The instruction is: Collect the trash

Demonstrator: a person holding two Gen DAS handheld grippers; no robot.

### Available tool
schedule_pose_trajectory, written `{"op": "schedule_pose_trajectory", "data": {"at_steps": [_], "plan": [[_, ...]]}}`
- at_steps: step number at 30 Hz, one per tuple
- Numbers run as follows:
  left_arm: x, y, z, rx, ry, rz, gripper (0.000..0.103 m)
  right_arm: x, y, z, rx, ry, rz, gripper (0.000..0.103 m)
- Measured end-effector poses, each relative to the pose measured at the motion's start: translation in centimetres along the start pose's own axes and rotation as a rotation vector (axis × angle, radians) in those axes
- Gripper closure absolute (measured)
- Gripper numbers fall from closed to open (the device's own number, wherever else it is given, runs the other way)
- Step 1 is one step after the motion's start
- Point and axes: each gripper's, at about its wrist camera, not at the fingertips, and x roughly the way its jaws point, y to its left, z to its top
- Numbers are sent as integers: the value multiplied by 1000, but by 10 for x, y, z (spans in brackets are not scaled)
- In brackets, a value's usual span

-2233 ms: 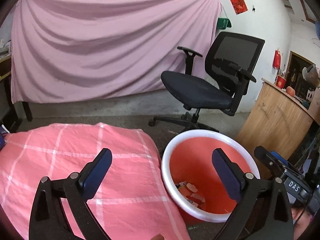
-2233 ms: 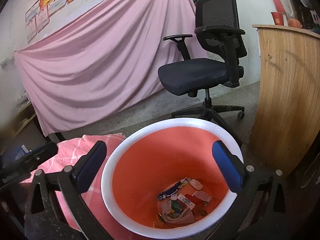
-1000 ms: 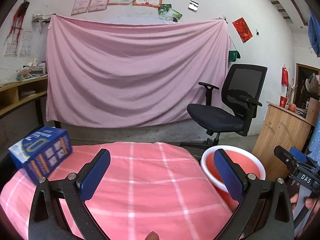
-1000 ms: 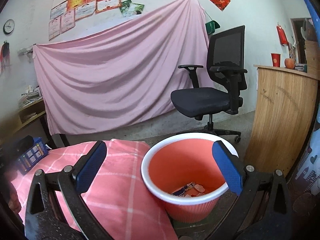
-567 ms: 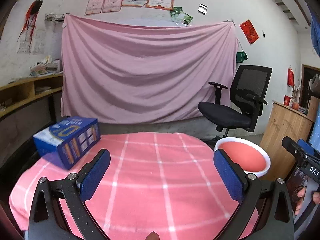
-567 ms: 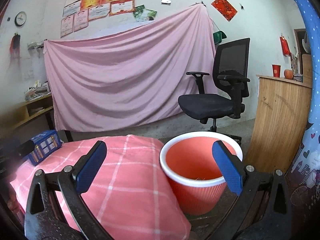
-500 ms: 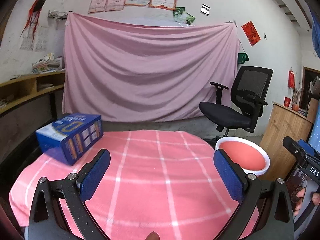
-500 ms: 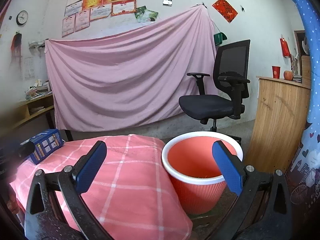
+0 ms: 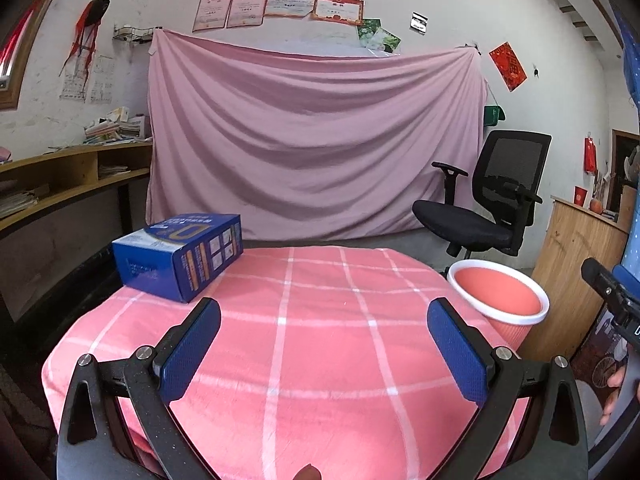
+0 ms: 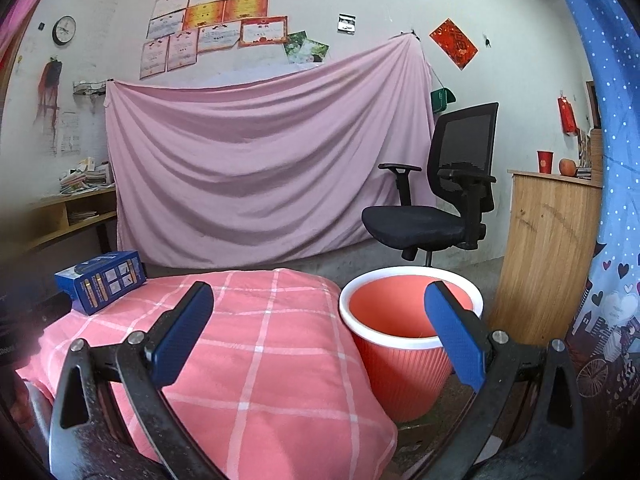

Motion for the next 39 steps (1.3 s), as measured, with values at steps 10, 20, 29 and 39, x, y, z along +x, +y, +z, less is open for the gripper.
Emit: {"op": "schedule_pose_trajectory", "data": {"at_steps": [10,20,29,39], "plan": [[-6,16,-23,9,-11,10,2,-23,19,-27,-10,-28,10,0],[-7,13,-34,66,-55,19,2,-16,36,-44,-59,1,7,0],[4,12,-44,89,-28,17,2,-12,28,-47,-38,-2,-17,0],[7,12,-46,90,-24,18,2,-9,26,-48,-24,13,-9,0]]}}
